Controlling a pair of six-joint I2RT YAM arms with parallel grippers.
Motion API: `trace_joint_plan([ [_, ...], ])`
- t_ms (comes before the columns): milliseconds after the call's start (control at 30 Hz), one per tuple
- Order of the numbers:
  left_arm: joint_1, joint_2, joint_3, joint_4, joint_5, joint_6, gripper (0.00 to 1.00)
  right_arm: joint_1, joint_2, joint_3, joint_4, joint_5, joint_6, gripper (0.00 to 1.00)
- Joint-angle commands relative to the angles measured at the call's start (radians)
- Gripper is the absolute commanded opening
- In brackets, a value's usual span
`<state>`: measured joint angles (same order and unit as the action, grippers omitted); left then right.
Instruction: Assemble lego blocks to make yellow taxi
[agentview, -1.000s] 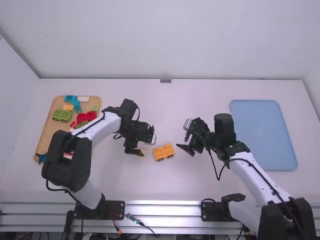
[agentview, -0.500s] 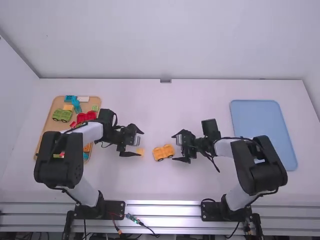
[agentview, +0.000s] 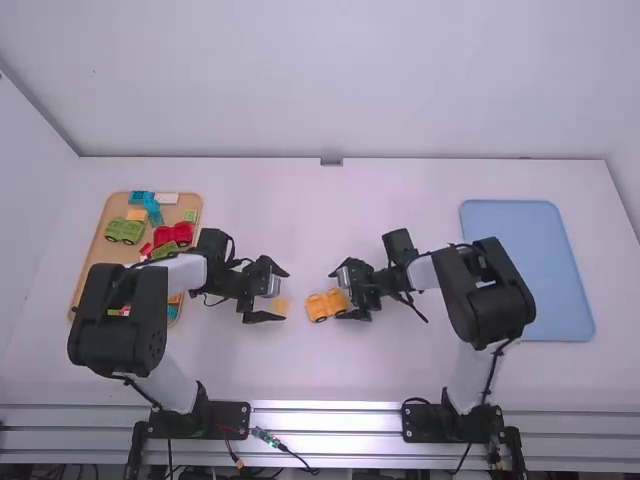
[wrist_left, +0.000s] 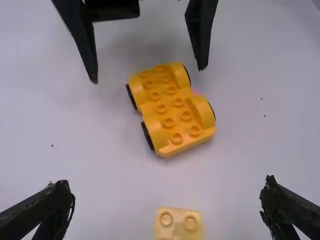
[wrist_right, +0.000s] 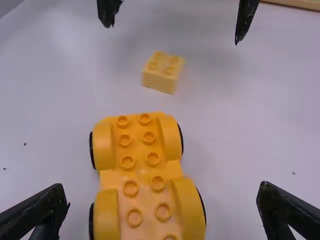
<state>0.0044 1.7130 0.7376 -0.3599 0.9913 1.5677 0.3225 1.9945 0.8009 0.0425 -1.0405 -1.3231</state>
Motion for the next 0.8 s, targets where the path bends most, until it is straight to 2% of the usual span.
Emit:
trace_joint_plan([
  [0,-0.006,0.004,0.022,-0.008,0.009,-0.008,0.99,0.013,0.046,0.035,-0.029,-0.006,-0.018,1.0],
  [167,0.002,0.004,0.022,-0.002,-0.005,-0.008,0.99,0.013,0.066,0.041,-0.109,-0.019,-0.103,1.0],
  [367,0.0,0.004,0.021,0.014,-0.005,-0.008,0.99,0.013,0.066,0.01,-0.05,-0.014,-0.033,1.0],
  [633,0.002,0.004,0.021,0.028,-0.005,-0.008,0.99,0.013,0.067,-0.03,0.01,-0.012,-0.005,0.94],
  [767,-0.005,0.004,0.023,0.028,0.0,-0.008,0.99,0.025,0.067,-0.035,0.007,-0.005,-0.005,0.86],
])
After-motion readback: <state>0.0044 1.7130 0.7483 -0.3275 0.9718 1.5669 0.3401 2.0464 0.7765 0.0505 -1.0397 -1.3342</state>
